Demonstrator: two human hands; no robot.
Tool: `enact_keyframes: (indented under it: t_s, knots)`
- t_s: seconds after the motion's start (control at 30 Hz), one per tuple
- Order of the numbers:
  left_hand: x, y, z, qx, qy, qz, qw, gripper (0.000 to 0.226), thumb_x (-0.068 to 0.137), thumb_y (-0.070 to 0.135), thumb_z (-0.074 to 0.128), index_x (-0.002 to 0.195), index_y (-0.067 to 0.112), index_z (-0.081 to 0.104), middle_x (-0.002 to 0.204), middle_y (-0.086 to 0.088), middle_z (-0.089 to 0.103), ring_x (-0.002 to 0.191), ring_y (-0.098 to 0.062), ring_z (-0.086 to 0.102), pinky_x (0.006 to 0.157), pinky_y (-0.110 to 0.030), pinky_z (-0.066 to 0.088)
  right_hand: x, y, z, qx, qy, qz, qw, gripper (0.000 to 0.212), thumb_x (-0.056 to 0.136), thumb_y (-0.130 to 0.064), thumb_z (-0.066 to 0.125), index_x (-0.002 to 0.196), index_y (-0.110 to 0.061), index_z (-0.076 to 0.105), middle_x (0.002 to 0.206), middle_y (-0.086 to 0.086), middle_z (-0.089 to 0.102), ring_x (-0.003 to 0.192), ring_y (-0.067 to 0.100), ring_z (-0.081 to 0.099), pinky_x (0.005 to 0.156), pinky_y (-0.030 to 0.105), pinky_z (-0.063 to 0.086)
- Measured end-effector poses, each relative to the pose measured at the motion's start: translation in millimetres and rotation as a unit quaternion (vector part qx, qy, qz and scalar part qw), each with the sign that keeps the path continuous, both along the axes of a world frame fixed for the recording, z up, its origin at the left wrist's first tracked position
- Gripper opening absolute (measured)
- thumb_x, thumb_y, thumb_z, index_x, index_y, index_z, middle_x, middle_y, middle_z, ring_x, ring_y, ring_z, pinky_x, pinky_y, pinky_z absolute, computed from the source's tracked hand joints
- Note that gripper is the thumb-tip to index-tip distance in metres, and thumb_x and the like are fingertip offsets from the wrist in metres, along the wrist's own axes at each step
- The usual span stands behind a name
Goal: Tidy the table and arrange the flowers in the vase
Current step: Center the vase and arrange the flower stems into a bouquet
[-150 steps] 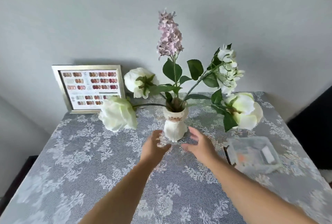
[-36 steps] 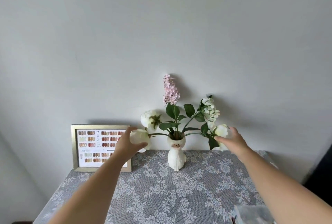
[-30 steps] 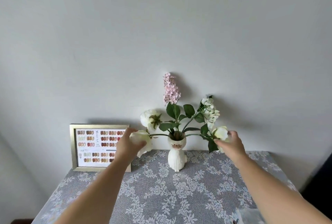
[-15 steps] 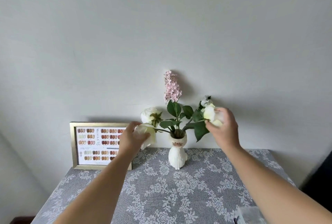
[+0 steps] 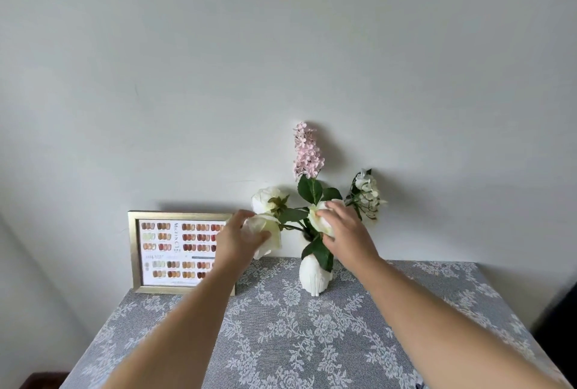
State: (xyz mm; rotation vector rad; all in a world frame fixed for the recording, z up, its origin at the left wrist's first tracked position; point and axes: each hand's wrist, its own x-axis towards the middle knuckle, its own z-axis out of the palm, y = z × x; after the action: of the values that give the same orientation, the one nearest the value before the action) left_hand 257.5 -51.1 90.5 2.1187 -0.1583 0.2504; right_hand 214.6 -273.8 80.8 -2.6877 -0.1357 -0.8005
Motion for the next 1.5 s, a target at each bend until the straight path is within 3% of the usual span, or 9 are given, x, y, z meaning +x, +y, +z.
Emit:
enact_keyframes:
  t_s: [0.27, 0.4, 0.53, 0.7, 0.87, 1.13, 1.2, 1.37, 1.5]
  knots:
    - [-2, -11, -1, 0.033, -0.003, -0.002, 0.999, 0.045, 0.069, 0.034, 0.078, 0.107, 0.03, 0.054, 0.086, 0.007, 0.06, 0.063, -0.002, 0.056, 0.045, -0.013, 0.041, 6, 6, -14, -0.031, 0.018, -0.005, 0.999, 0.051, 0.071, -0.01, 0.073, 0.118, -0.021, 0.056, 0.132, -0.002, 0.049, 0.121, 0.021, 0.039, 0.1, 0.031, 0.035]
    - [-3, -23, 3, 0.054, -0.012, -0.008, 0.998, 0.046, 0.071, 0.035, 0.076, 0.111, 0.03, 0.054, 0.083, 0.01, 0.055, 0.073, -0.012, 0.059, 0.063, -0.029, 0.054, 2, -1, -12, -0.014, 0.033, -0.019, 0.999, 0.06, 0.074, -0.033, 0.07, 0.129, -0.03, 0.045, 0.143, -0.005, 0.036, 0.124, 0.019, 0.036, 0.103, 0.037, 0.035]
    - [-5, -39, 4, 0.05, -0.027, -0.027, 0.998, 0.046, 0.072, 0.035, 0.074, 0.114, 0.033, 0.054, 0.101, 0.003, 0.058, 0.076, -0.004, 0.051, 0.063, -0.015, 0.039, -5, -10, -12, 0.15, 0.018, 0.007, 0.988, 0.066, 0.077, -0.037, 0.066, 0.134, -0.038, 0.031, 0.136, -0.012, 0.038, 0.115, 0.007, 0.04, 0.093, 0.024, 0.038]
    - [-7, -58, 7, 0.047, -0.041, -0.042, 0.997, 0.044, 0.07, 0.032, 0.074, 0.111, 0.031, 0.057, 0.108, 0.0, 0.061, 0.088, -0.012, 0.05, 0.076, -0.022, 0.039, -9, -15, -16, 0.233, 0.04, 0.061, 0.97, 0.059, 0.079, -0.026, 0.068, 0.131, -0.036, 0.04, 0.128, -0.015, 0.043, 0.112, 0.001, 0.046, 0.084, 0.005, 0.039]
    - [-6, -72, 2, 0.064, -0.026, -0.055, 0.996, 0.05, 0.07, 0.033, 0.076, 0.117, 0.03, 0.06, 0.117, 0.001, 0.06, 0.092, -0.01, 0.052, 0.08, -0.019, 0.038, -9, -17, -15, 0.226, 0.034, 0.061, 0.972, 0.051, 0.081, -0.016, 0.066, 0.128, -0.026, 0.049, 0.133, -0.005, 0.048, 0.119, 0.006, 0.045, 0.101, 0.032, 0.042]
    - [1, -75, -10, 0.043, 0.05, -0.053, 0.996, 0.062, 0.07, 0.028, 0.08, 0.127, 0.021, 0.056, 0.123, -0.007, 0.061, 0.093, -0.009, 0.052, 0.085, -0.02, 0.04, -11, -16, -16, 0.188, 0.027, 0.059, 0.98, 0.049, 0.08, -0.012, 0.068, 0.125, -0.024, 0.052, 0.13, -0.011, 0.048, 0.117, 0.005, 0.047, 0.098, 0.017, 0.039]
    - [0, -74, -7, 0.057, 0.052, -0.062, 0.995, 0.069, 0.068, 0.033, 0.08, 0.13, 0.025, 0.051, 0.122, -0.006, 0.061, 0.089, -0.011, 0.054, 0.083, -0.022, 0.044, -11, -15, -15, 0.177, 0.023, 0.048, 0.983, 0.051, 0.079, -0.016, 0.068, 0.126, -0.026, 0.05, 0.133, -0.011, 0.047, 0.121, 0.007, 0.044, 0.099, 0.021, 0.039]
    - [-11, -59, -9, 0.122, -0.019, -0.082, 0.989, 0.091, 0.059, 0.053, 0.079, 0.137, 0.041, 0.034, 0.141, 0.008, 0.04, 0.113, -0.012, 0.05, 0.088, -0.028, 0.044, -20, -18, -14, 0.079, -0.024, -0.03, 0.996, 0.066, 0.076, -0.036, 0.069, 0.135, -0.032, 0.038, 0.143, -0.007, 0.04, 0.125, 0.011, 0.039, 0.085, 0.025, 0.043]
    - [-18, -42, -21, 0.159, -0.046, -0.114, 0.98, 0.095, 0.053, 0.049, 0.083, 0.134, 0.048, 0.033, 0.147, 0.01, 0.027, 0.113, -0.009, 0.045, 0.088, -0.033, 0.049, -28, -22, -25, 0.074, -0.003, 0.002, 0.997, 0.069, 0.078, -0.033, 0.068, 0.138, -0.034, 0.033, 0.149, -0.007, 0.028, 0.132, 0.012, 0.027, 0.085, 0.027, 0.046]
